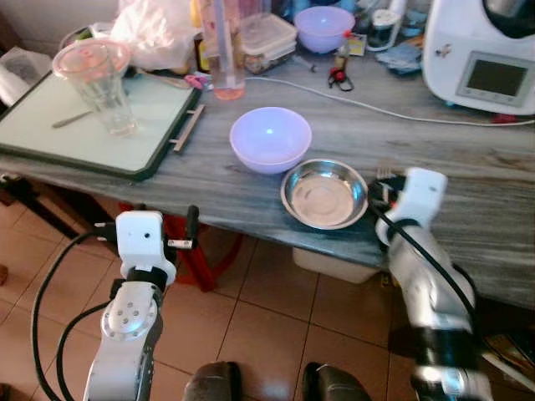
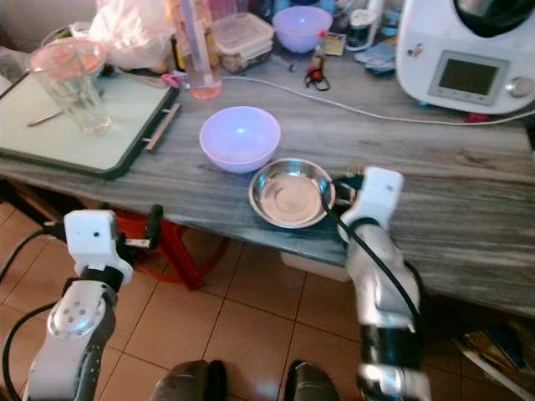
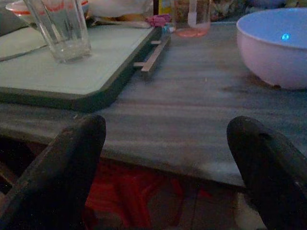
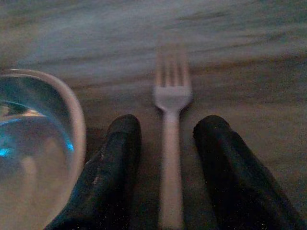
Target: Setting the table
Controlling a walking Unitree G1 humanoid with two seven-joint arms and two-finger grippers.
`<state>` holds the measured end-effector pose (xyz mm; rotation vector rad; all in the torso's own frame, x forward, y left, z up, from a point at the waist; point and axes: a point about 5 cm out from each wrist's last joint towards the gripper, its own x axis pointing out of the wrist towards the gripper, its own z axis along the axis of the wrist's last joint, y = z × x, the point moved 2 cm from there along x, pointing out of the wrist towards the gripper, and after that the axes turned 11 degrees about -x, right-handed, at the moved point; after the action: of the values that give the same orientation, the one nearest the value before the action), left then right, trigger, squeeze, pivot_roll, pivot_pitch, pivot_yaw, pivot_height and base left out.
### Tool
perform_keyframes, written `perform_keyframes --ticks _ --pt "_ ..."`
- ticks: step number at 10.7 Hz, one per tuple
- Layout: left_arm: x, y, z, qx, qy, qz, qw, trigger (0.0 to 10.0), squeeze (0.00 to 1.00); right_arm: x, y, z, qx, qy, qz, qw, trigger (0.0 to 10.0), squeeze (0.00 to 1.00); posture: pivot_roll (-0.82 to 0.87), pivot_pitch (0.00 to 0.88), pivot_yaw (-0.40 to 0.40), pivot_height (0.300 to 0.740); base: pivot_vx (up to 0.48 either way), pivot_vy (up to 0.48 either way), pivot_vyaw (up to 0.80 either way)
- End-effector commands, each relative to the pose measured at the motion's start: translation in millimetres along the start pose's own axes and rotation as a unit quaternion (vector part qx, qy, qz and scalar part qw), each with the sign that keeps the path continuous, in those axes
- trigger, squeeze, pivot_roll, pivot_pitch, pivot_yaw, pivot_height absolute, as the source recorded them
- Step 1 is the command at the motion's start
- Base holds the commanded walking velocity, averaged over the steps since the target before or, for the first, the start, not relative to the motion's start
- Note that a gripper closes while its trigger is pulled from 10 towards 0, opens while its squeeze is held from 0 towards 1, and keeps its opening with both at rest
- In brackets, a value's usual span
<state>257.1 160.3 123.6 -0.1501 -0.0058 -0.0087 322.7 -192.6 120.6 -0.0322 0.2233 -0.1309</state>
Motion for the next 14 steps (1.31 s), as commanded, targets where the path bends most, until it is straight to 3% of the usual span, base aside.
perform_keyframes --ticks 1,3,5,8,11,14 --pt "-2.4 0.2 3.5 0.003 -0.004 -0.005 1.0 10.0 0.0 -5.3 -11.6 3.1 -0.008 -0.008 -0.027 1.0 10.0 1.0 0.06 0.162 0.061 0.74 0.0 0.0 0.0" --pt "-2.2 -2.7 5.7 0.003 -0.01 -0.013 1.0 10.0 0.0 -13.8 -15.9 10.9 0.003 -0.05 -0.04 0.998 10.0 1.0 0.05 0.16 0.067 0.74 0.0 0.0 0.0" --pt "-3.8 -0.1 3.7 0.008 -0.008 0.002 1.0 10.0 0.0 -15.2 -8.7 24.8 0.006 -0.09 -0.027 0.996 10.0 1.0 0.05 0.127 0.071 0.74 0.0 0.0 0.0" --pt "-1.0 1.5 1.6 0.012 -0.008 0.012 1.0 10.0 0.0 -14.6 -8.6 40.9 -0.04 -0.14 -0.035 0.989 10.0 1.0 0.04 0.097 0.064 0.74 0.0 0.0 0.0" --pt "-6.7 -2.0 0.5 0.009 0.0 0.008 1.0 10.0 0.0 -8.5 -39.1 19.2 -0.095 -0.069 -0.11 0.987 10.0 1.0 0.05 0.141 0.073 0.74 0.0 0.0 0.0" --pt "-10.8 1.3 -0.7 0.012 0.008 0.009 1.0 10.0 0.0 -9.4 -39.5 1.2 -0.09 -0.013 -0.096 0.991 10.0 1.0 0.06 0.167 0.073 0.74 0.0 0.0 0.0"
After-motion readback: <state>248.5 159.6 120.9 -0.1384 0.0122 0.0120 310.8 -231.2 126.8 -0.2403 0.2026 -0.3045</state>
